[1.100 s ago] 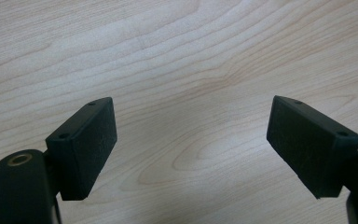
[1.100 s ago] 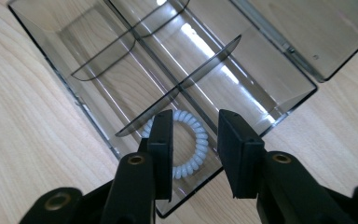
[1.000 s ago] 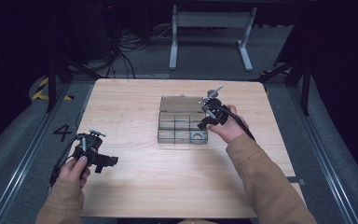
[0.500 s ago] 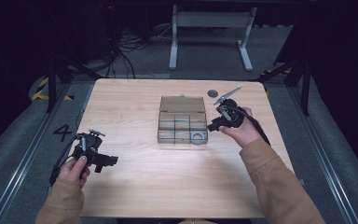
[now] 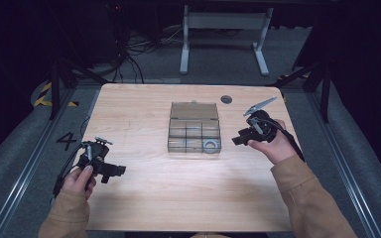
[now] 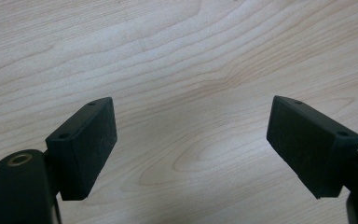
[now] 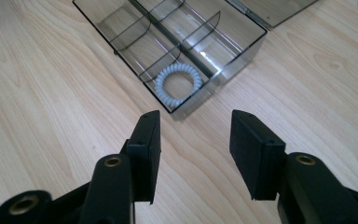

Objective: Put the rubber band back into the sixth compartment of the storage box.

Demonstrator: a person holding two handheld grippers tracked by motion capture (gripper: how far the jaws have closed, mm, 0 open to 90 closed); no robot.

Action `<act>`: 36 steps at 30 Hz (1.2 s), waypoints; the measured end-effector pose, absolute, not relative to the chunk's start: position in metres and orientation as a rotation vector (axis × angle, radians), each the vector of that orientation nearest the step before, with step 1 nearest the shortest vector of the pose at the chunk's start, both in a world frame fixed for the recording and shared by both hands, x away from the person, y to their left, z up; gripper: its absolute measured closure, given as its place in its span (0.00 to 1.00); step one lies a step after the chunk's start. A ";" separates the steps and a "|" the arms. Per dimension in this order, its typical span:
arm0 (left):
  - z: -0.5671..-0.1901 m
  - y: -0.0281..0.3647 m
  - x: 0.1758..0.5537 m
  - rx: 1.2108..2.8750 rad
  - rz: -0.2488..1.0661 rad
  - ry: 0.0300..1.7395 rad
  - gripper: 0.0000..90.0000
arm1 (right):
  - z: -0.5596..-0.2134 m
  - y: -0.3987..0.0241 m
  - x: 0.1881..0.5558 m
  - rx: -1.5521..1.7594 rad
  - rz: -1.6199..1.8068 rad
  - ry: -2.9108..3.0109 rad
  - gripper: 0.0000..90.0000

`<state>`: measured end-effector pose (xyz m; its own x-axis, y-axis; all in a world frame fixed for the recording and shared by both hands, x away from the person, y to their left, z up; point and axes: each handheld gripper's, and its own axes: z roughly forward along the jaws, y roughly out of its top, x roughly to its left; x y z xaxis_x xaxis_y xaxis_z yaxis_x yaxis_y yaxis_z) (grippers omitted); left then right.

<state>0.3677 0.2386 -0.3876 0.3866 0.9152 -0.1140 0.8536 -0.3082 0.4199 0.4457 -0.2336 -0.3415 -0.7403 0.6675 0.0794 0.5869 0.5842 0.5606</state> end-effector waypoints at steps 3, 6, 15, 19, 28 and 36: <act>-0.387 0.238 0.368 2.241 0.200 1.525 0.18 | -0.342 -0.245 0.439 1.088 0.865 2.657 0.57; -0.388 0.238 0.368 2.241 0.205 1.526 0.18 | -0.343 -0.252 0.436 1.098 0.864 2.655 0.57; -0.387 0.237 0.368 2.250 0.204 1.519 0.18 | -0.348 -0.274 0.417 1.120 0.871 2.634 0.55; -0.387 0.237 0.368 2.248 0.204 1.519 0.18 | -0.352 -0.281 0.410 1.124 0.879 2.626 0.54; -0.387 0.237 0.368 2.244 0.209 1.523 0.18 | -0.361 -0.294 0.394 1.163 0.888 2.602 0.53; -0.387 0.237 0.368 2.241 0.207 1.523 0.18 | -0.375 -0.297 0.385 1.175 0.904 2.611 0.53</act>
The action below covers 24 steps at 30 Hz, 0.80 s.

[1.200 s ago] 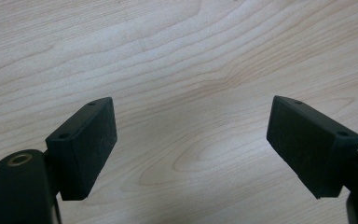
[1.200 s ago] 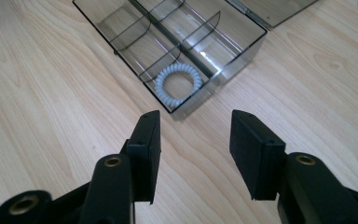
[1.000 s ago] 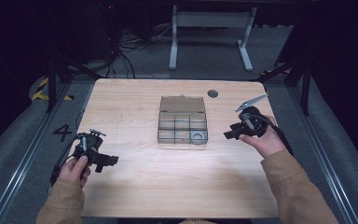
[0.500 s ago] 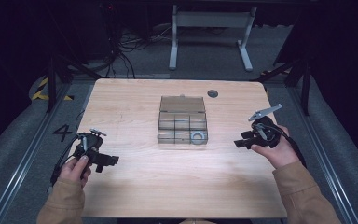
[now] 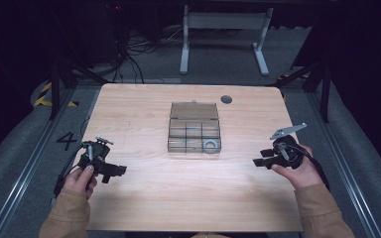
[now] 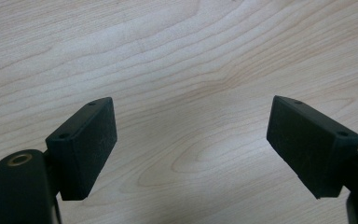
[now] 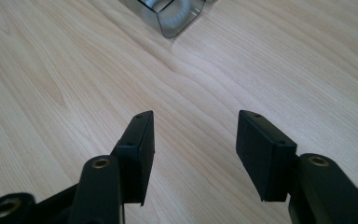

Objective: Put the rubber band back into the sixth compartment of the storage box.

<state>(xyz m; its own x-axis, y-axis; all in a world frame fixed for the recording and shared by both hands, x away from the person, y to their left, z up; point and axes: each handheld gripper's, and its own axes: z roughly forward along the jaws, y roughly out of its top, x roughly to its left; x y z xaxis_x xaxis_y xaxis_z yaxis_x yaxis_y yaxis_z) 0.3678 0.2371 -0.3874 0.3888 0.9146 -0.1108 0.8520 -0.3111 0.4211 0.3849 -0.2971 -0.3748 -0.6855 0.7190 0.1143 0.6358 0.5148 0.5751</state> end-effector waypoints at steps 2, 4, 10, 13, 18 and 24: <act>-0.387 0.238 0.368 2.243 0.205 1.520 0.18 | -0.378 -0.298 0.384 1.185 0.907 2.607 0.53; -0.388 0.237 0.368 2.244 0.206 1.524 0.18 | -0.381 -0.299 0.383 1.189 0.908 2.611 0.53; -0.388 0.238 0.368 2.251 0.206 1.520 0.18 | -0.392 -0.300 0.381 1.198 0.887 2.621 0.53; -0.388 0.238 0.368 2.246 0.204 1.523 0.18 | -0.399 -0.300 0.379 1.182 0.893 2.630 0.53; -0.388 0.237 0.368 2.252 0.200 1.521 0.18 | -0.408 -0.296 0.374 1.146 0.900 2.642 0.53; -0.390 0.235 0.369 2.259 0.199 1.519 0.18 | -0.420 -0.287 0.370 1.087 0.892 2.671 0.53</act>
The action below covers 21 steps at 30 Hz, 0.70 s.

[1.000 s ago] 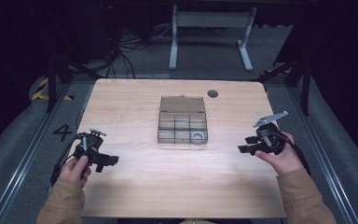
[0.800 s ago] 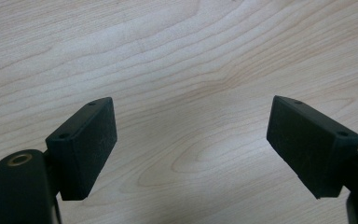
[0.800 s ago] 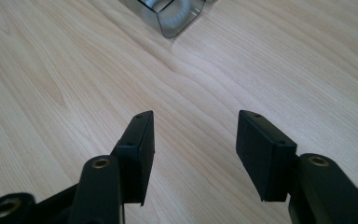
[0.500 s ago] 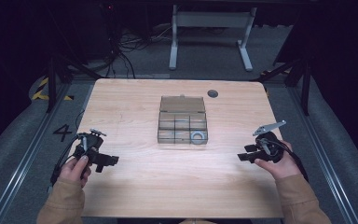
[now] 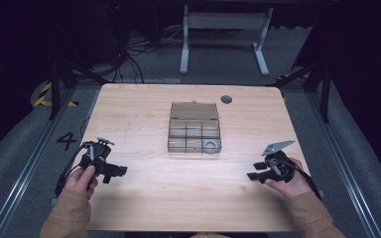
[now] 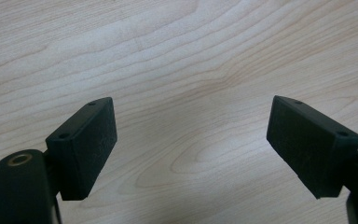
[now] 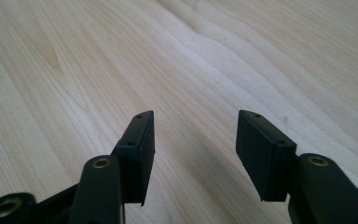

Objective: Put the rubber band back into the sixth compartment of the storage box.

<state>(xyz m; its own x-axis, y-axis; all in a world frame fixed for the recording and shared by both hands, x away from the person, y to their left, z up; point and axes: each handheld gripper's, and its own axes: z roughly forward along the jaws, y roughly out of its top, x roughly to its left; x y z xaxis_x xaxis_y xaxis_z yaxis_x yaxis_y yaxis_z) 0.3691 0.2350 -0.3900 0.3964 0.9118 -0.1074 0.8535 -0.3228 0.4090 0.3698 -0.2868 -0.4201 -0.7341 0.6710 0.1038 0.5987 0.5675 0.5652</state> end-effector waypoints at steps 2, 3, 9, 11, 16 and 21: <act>-0.390 0.235 0.369 2.256 0.199 1.518 0.18 | -0.422 -0.285 0.369 1.079 0.884 2.680 0.53; -0.390 0.235 0.369 2.256 0.199 1.518 0.18 | -0.424 -0.284 0.368 1.072 0.883 2.682 0.53; -0.390 0.234 0.369 2.258 0.203 1.518 0.18 | -0.434 -0.275 0.361 1.012 0.897 2.709 0.53; -0.390 0.234 0.369 2.259 0.202 1.517 0.18 | -0.438 -0.271 0.358 1.000 0.874 2.721 0.53; -0.390 0.235 0.369 2.260 0.199 1.517 0.18 | -0.440 -0.264 0.353 0.964 0.848 2.727 0.53; -0.390 0.235 0.369 2.257 0.198 1.516 0.18 | -0.442 -0.261 0.351 0.947 0.842 2.731 0.53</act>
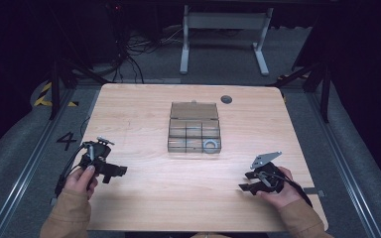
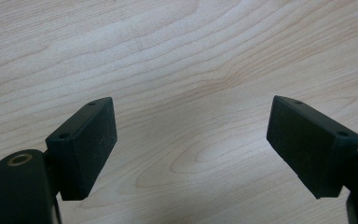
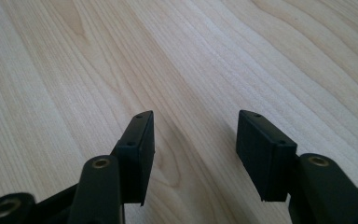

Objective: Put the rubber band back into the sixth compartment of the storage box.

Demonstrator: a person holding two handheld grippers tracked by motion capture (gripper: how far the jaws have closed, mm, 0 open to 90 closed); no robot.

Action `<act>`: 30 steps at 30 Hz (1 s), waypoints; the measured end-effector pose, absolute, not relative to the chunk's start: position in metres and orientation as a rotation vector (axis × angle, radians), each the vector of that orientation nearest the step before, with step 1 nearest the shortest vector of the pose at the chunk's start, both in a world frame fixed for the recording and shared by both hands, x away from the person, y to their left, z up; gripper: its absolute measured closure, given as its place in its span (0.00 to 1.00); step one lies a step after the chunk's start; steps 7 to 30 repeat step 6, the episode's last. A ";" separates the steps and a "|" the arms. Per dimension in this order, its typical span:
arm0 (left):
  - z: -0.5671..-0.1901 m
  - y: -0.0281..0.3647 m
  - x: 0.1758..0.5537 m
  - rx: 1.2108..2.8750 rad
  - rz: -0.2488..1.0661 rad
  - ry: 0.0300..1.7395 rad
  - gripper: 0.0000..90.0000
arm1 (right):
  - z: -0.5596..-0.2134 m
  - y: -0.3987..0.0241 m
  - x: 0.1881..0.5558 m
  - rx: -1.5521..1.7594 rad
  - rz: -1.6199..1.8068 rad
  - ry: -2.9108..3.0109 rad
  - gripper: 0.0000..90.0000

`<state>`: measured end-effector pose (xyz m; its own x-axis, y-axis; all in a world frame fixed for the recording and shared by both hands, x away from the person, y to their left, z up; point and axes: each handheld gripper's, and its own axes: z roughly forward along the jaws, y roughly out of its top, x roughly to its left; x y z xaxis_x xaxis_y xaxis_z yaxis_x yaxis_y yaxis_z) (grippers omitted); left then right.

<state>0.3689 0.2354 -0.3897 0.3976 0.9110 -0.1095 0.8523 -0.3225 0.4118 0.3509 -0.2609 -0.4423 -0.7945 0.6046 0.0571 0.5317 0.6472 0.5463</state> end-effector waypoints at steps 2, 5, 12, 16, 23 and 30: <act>-0.390 0.235 0.369 2.256 0.199 1.517 0.18 | -0.443 -0.260 0.351 0.947 0.840 2.733 0.52; -0.390 0.235 0.369 2.260 0.201 1.516 0.18 | -0.443 -0.260 0.351 0.942 0.842 2.735 0.52; -0.390 0.235 0.368 2.260 0.202 1.518 0.18 | -0.443 -0.260 0.351 0.942 0.844 2.734 0.52; -0.390 0.235 0.368 2.260 0.202 1.518 0.18 | -0.443 -0.260 0.351 0.942 0.844 2.734 0.52; -0.390 0.235 0.368 2.260 0.202 1.518 0.18 | -0.443 -0.260 0.351 0.942 0.844 2.734 0.52; -0.390 0.235 0.368 2.260 0.202 1.518 0.18 | -0.443 -0.260 0.351 0.942 0.844 2.734 0.52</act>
